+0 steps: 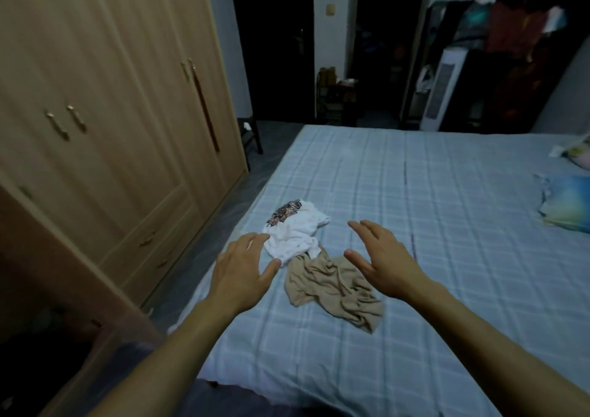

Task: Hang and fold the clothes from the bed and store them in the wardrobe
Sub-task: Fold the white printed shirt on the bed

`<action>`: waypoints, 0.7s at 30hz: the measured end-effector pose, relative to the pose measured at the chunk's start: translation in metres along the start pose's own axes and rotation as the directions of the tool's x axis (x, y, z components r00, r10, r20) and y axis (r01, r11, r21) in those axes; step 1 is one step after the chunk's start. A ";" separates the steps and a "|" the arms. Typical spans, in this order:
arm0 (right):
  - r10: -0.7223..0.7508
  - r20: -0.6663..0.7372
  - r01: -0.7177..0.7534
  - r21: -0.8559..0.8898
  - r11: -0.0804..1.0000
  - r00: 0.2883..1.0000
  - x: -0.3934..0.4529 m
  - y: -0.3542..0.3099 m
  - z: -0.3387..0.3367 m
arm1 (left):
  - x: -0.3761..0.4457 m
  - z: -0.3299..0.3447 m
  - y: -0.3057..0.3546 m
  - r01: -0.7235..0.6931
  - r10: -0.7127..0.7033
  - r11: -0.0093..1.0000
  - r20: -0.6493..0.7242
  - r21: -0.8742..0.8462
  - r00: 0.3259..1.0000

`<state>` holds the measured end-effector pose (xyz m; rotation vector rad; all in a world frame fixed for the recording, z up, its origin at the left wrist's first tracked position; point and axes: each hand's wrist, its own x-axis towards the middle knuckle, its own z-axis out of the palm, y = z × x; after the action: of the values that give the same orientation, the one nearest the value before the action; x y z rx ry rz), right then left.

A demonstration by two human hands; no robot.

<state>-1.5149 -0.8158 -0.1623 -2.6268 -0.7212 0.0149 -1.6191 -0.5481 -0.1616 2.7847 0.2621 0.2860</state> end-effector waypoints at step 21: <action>0.206 0.129 -0.191 -0.120 0.974 0.970 0.200 0.031 0.061 | 0.223 0.100 -0.103 0.003 0.019 0.990 0.150 -0.141 0.989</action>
<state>-1.3340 -0.7182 -0.2110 -2.8129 -0.5122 0.2273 -1.3972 -0.4353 -0.2517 2.6513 0.1861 0.0906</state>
